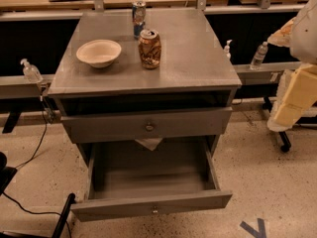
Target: Place orange can into middle drawer
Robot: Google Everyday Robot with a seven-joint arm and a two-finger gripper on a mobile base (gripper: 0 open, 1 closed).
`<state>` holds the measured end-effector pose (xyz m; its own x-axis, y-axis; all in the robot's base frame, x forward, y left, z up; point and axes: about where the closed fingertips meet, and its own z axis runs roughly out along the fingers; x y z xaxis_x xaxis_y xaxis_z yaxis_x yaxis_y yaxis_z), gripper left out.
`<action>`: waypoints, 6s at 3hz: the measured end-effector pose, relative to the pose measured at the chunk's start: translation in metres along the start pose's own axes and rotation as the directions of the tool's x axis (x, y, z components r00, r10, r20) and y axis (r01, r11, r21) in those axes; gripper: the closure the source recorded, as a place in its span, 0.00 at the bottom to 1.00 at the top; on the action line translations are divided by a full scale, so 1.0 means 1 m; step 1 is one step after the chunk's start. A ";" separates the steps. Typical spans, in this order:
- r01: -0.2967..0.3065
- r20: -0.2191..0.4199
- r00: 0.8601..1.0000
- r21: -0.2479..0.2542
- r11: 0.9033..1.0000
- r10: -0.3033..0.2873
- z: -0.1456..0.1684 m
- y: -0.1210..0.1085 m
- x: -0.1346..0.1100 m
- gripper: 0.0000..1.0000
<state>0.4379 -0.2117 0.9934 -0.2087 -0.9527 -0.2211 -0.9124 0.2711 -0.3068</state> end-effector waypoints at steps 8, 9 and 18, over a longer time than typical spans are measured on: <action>-0.138 0.836 0.546 0.020 0.990 0.059 0.141 -0.259 -0.225 0.00; -0.162 0.826 0.550 -0.036 0.986 0.121 0.198 -0.243 -0.245 0.00; -0.002 0.807 0.583 -0.116 0.993 0.095 0.140 -0.109 -0.163 1.00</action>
Offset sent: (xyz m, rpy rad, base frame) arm 0.0861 0.0089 0.0110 0.0259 -0.0963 0.1019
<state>0.6201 -0.0670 0.9335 0.0753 -0.4189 -0.9049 -0.9467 0.2549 -0.1968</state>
